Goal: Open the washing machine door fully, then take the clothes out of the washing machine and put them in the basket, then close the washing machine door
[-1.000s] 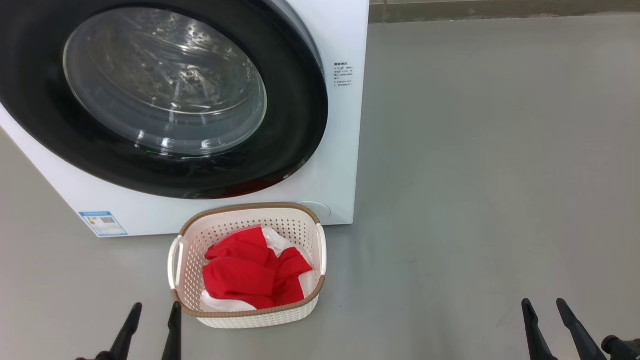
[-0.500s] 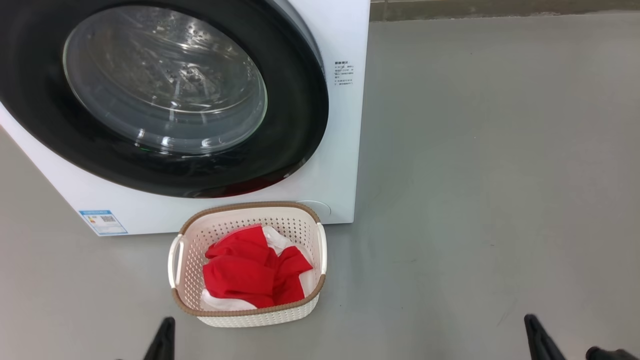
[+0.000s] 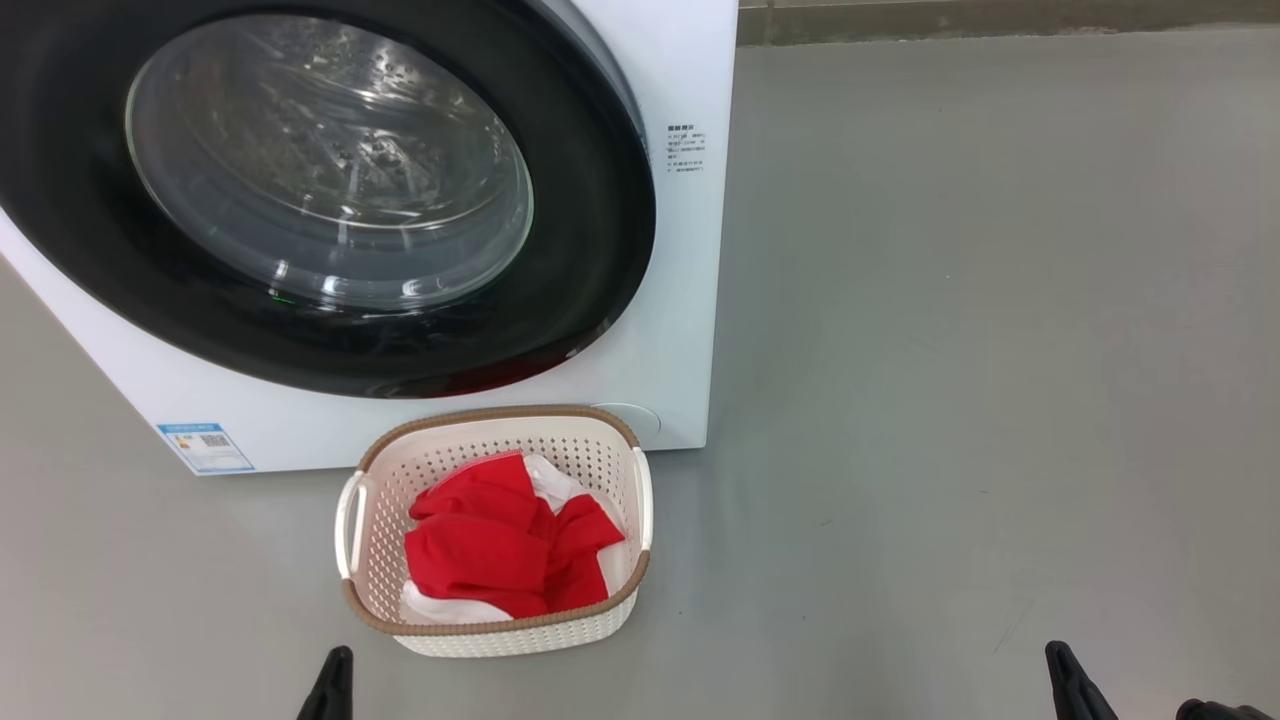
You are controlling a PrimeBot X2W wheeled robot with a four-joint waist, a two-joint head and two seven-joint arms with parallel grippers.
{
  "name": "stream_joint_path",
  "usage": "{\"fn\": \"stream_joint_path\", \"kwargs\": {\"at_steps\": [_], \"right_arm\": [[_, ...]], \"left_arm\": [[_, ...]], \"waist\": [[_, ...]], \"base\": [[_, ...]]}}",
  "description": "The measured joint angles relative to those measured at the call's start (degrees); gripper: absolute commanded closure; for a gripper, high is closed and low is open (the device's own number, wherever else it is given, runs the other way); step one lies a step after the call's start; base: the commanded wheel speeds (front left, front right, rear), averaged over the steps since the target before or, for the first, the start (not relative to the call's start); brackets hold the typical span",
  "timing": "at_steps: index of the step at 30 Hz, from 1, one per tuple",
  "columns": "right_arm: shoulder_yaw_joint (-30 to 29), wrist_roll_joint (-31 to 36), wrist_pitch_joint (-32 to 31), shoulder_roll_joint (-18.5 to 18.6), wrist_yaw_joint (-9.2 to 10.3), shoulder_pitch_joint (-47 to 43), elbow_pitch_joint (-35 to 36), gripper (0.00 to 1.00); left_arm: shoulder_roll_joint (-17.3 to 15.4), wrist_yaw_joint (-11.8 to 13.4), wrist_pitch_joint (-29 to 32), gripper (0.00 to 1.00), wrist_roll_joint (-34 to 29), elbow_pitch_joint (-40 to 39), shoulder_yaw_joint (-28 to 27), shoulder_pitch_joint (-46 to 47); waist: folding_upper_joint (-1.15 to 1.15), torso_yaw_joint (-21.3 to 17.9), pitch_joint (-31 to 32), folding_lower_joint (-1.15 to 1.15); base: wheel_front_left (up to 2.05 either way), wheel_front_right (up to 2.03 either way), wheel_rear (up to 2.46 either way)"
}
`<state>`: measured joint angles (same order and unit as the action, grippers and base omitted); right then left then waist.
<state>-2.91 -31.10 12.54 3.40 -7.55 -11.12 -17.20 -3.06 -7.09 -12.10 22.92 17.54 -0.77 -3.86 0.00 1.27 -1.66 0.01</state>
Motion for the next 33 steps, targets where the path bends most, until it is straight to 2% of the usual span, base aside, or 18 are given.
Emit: {"fn": "stream_joint_path", "kwargs": {"at_steps": [33], "right_arm": [[-1.0, -17.1, -5.1, -0.1, 0.00, 3.5, 0.3, 1.00]], "left_arm": [[0.1, 0.0, 5.1, 1.00, 19.1, -0.4, -0.9, 1.5]], "waist": [[0.00, -0.4, 0.4, 0.00]], "base": [[0.00, 0.00, 0.00]]}}
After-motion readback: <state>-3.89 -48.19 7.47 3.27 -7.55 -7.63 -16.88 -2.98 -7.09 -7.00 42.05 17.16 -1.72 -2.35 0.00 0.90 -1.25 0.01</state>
